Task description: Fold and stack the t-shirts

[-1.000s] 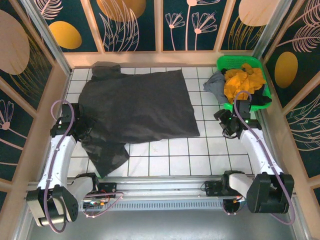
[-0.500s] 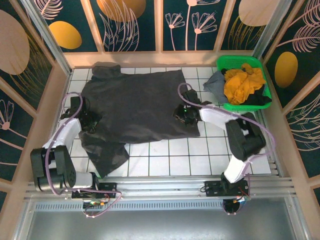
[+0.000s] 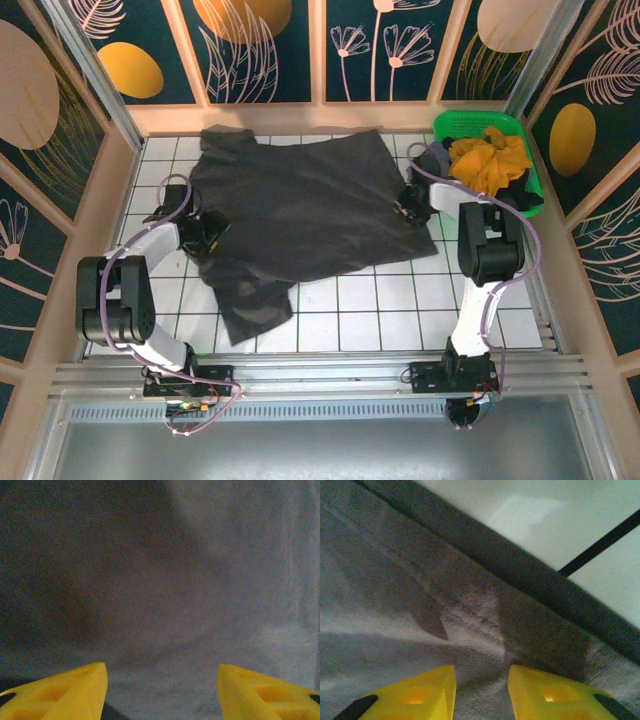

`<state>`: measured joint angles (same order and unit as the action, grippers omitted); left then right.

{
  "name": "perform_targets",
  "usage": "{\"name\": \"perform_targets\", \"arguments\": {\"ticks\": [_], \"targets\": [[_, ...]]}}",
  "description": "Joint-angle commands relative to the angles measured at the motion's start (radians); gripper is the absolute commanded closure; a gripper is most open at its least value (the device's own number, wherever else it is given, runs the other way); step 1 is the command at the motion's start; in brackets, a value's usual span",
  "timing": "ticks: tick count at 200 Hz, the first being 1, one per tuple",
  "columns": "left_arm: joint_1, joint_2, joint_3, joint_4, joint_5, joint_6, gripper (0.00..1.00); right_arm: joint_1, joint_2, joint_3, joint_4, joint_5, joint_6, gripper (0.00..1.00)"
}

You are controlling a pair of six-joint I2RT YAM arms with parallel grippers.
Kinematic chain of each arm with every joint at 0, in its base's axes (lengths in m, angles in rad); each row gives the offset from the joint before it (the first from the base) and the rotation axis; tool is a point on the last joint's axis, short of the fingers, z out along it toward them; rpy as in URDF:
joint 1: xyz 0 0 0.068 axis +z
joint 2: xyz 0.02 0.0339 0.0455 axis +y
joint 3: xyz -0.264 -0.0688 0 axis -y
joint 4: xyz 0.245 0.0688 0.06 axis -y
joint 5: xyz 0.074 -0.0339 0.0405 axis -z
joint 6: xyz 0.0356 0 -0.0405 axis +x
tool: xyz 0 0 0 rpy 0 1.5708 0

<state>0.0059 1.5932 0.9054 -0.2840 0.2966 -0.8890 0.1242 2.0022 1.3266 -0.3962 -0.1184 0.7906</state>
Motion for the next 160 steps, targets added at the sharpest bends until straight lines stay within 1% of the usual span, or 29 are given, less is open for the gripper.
{"name": "perform_targets", "arguments": {"ticks": [1,15,30,52,76,106,118,136,160], "targets": [[-0.006,0.028,0.032,0.012,0.013,0.039,0.39,-0.010,-0.006,0.008,-0.048,-0.035,-0.056,0.63],[-0.013,0.006,0.037,-0.015,-0.009,0.045,0.38,-0.008,-0.026,0.035,-0.037,-0.087,-0.088,0.60],[-0.027,-0.058,0.032,-0.099,-0.068,0.046,0.39,0.002,-0.060,0.057,-0.045,-0.098,-0.106,0.56],[-0.070,-0.227,-0.053,-0.246,-0.146,0.033,0.41,0.038,-0.129,0.067,-0.060,-0.105,-0.140,0.52],[-0.179,-0.426,-0.221,-0.389,-0.175,-0.036,0.45,0.096,-0.231,0.027,-0.066,-0.102,-0.161,0.48],[-0.371,-0.666,-0.404,-0.541,-0.151,-0.225,0.47,0.173,-0.360,-0.073,-0.072,-0.100,-0.177,0.45],[-0.425,-0.736,-0.442,-0.575,-0.138,-0.287,0.47,0.193,-0.409,-0.127,-0.064,-0.104,-0.165,0.44],[-0.481,-0.753,-0.463,-0.578,-0.116,-0.318,0.45,0.212,-0.463,-0.197,-0.051,-0.120,-0.143,0.44],[-0.575,-0.652,-0.452,-0.521,-0.114,-0.329,0.42,0.223,-0.486,-0.247,-0.045,-0.122,-0.131,0.44]]}}
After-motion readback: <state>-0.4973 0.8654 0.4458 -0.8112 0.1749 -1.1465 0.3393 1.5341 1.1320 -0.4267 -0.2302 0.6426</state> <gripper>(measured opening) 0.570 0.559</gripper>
